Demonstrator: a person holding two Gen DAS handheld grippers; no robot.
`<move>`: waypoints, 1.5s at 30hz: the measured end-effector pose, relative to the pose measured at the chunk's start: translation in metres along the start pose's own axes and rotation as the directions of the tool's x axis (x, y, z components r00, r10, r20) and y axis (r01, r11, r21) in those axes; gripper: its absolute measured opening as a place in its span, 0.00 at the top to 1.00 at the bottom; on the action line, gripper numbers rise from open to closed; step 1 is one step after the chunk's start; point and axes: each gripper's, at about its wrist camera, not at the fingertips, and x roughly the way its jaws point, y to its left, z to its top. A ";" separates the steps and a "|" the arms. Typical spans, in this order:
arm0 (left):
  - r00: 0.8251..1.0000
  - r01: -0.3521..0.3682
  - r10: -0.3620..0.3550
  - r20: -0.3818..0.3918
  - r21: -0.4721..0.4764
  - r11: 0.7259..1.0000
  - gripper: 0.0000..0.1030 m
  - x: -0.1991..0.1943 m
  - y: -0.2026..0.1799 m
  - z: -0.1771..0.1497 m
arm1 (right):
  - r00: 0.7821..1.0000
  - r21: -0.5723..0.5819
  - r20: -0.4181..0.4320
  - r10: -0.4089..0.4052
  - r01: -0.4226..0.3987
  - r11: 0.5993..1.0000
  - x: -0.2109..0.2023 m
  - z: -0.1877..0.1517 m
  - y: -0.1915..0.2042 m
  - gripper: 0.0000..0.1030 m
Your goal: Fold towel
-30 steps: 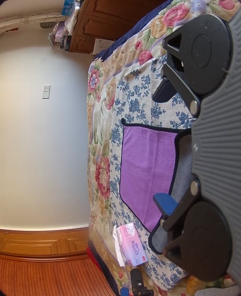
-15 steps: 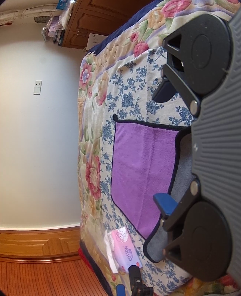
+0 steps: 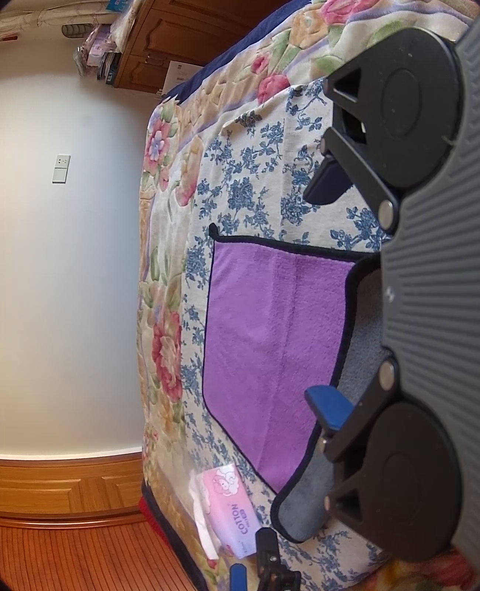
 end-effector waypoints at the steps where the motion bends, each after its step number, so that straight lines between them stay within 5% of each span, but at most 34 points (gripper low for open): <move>1: 1.000 0.004 -0.004 -0.004 0.000 1.000 0.00 0.002 0.000 0.000 | 1.000 0.000 -0.007 0.003 -0.003 1.000 0.001 0.000 0.000 0.00; 7: 0.998 0.045 -0.045 -0.041 0.000 0.999 0.06 0.013 0.001 0.000 | 0.997 0.017 -0.077 0.023 -0.022 1.000 0.012 -0.005 -0.002 0.00; 30: 0.977 0.127 -0.140 -0.158 -0.094 0.987 0.67 0.039 0.014 -0.010 | 0.972 0.102 -0.202 0.121 -0.102 0.990 0.028 -0.011 -0.011 0.00; 34: 0.976 0.128 -0.140 -0.166 -0.083 0.988 0.72 0.040 0.011 -0.012 | 0.965 0.120 -0.218 0.148 -0.124 0.985 0.029 -0.011 -0.012 0.15; 45: 0.974 0.134 -0.147 -0.174 -0.083 0.988 0.90 0.041 0.012 -0.015 | 0.957 0.147 -0.239 0.166 -0.133 0.980 0.028 -0.009 -0.019 0.28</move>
